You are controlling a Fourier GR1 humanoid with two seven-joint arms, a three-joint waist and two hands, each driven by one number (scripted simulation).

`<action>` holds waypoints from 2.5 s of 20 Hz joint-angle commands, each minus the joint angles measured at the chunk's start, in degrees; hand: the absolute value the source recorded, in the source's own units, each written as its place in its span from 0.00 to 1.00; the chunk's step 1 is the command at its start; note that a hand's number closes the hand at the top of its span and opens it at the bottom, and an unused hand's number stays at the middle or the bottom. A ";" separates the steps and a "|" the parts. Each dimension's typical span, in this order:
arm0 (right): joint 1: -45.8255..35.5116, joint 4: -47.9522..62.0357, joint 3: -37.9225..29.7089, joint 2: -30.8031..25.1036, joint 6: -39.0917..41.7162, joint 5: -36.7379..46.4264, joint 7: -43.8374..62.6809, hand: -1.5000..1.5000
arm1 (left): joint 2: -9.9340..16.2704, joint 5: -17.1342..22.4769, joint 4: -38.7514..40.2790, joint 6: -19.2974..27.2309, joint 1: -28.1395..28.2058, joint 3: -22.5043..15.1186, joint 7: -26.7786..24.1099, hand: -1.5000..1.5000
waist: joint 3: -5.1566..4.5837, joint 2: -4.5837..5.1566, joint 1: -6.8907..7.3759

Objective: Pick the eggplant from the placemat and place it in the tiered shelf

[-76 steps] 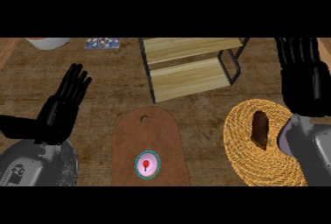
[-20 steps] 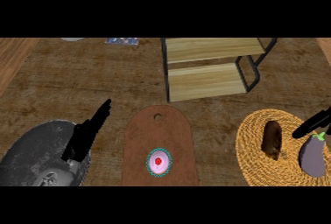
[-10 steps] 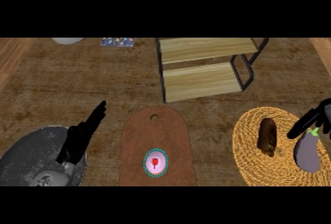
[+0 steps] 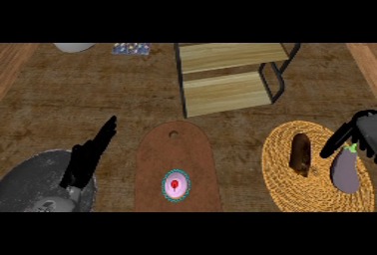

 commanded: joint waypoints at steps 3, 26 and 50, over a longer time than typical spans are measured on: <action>-1.16 4.03 1.33 2.88 7.02 0.79 10.61 0.00 | -0.65 -0.77 1.69 0.85 -0.35 0.86 -0.45 0.50 | 0.52 0.30 -1.08; -3.01 12.50 4.44 6.43 4.54 9.14 -3.78 1.00 | -0.10 -0.48 0.29 -1.76 0.90 3.07 -0.69 0.50 | 0.61 0.40 -0.90; -21.58 -41.69 1.52 -6.37 -43.05 24.77 -36.55 1.00 | -0.76 -0.70 -2.72 2.38 8.59 4.68 1.00 0.50 | 0.61 -3.05 -8.99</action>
